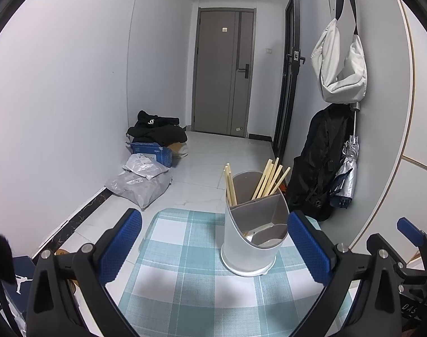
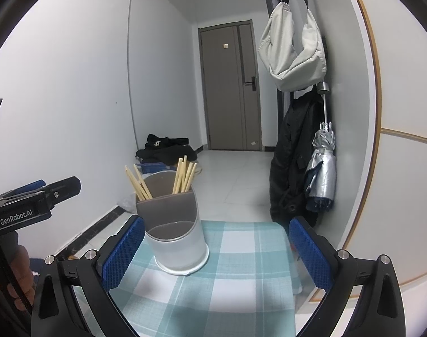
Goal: Organize utensils
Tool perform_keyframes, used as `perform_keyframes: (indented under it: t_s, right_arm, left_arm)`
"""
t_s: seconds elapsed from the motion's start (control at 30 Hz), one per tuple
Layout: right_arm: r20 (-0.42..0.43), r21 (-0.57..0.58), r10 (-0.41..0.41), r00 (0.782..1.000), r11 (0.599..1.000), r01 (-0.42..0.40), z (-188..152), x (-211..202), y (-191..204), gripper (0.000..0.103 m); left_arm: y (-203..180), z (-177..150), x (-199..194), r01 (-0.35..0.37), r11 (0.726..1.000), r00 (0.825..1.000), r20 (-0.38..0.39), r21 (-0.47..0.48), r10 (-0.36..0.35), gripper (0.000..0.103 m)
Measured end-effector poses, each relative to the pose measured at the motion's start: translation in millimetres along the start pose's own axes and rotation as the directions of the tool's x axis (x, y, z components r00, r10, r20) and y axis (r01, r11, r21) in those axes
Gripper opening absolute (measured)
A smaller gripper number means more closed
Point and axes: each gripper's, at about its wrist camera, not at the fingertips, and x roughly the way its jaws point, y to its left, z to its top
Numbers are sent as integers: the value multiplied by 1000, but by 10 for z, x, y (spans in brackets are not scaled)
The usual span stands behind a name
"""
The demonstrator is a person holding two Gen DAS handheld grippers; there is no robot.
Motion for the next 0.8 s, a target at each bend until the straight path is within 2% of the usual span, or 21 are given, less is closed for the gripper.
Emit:
perform_keyframes:
  t_s: [0.8]
  right_arm:
    - [-3,-12,-20,1000,1000,20,-12,-8,18,103]
  left_arm:
    - [42,1,6,9,1000,1000,-21,-22,-10,102]
